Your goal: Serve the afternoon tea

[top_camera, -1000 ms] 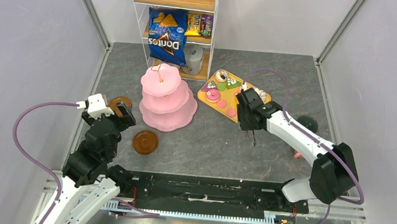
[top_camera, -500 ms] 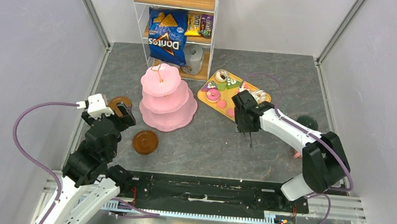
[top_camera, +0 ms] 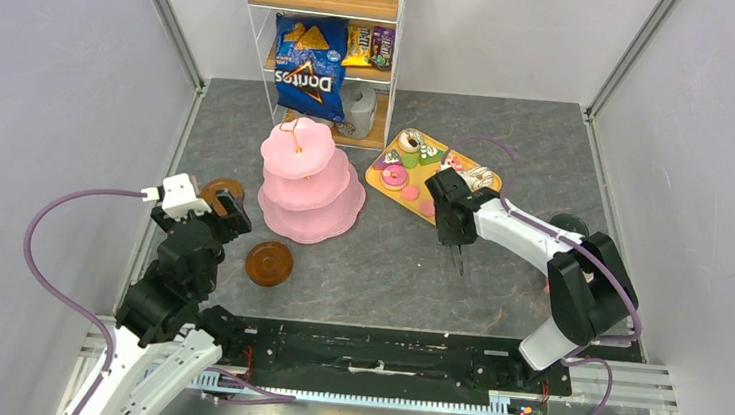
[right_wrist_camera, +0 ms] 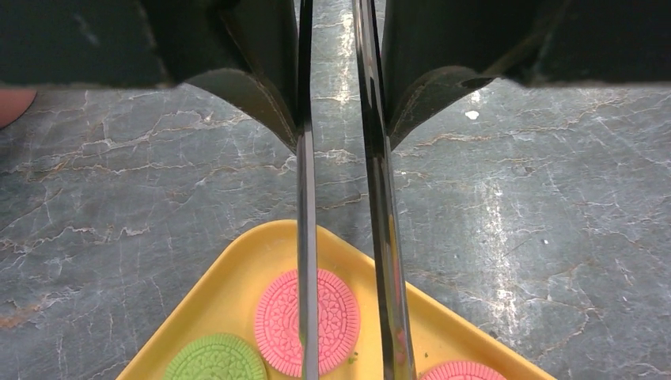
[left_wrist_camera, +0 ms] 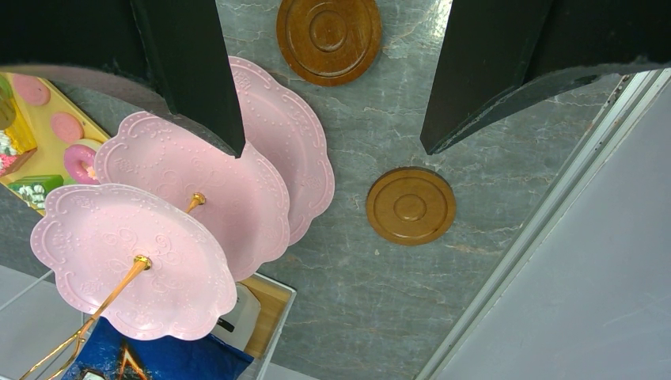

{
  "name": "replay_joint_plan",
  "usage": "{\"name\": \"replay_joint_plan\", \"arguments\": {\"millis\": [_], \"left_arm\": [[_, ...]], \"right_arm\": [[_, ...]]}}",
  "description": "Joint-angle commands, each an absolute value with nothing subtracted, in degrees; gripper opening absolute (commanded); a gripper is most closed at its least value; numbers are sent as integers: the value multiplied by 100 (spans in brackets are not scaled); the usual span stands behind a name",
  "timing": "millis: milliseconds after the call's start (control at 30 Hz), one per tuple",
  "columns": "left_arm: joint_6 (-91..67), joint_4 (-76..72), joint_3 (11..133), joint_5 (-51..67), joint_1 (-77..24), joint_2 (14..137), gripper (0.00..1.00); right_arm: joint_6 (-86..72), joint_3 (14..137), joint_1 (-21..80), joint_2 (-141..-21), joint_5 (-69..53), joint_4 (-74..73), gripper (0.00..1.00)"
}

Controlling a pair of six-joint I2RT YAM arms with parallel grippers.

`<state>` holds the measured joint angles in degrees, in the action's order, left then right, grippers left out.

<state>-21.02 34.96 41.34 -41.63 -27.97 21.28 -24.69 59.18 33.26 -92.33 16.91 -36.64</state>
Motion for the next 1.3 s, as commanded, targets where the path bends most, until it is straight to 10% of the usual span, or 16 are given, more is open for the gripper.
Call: {"name": "replay_joint_plan", "arguments": {"millis": [0,733,1267], "left_arm": [[-2220,3331,4140,-4164,-2754,2128,90],[-2213,3305,4135,-4165,-2751,2176,90],[-2214,3322,4135,-4176,-2752,2163,90]], "right_arm": [[-2532,6050,3307,-9082,1900,-3543,39],[-1747,5776,3386,-7440,1379,-3830,27],[-2202,6356,4649,-8558,1029,-3138,26]]}}
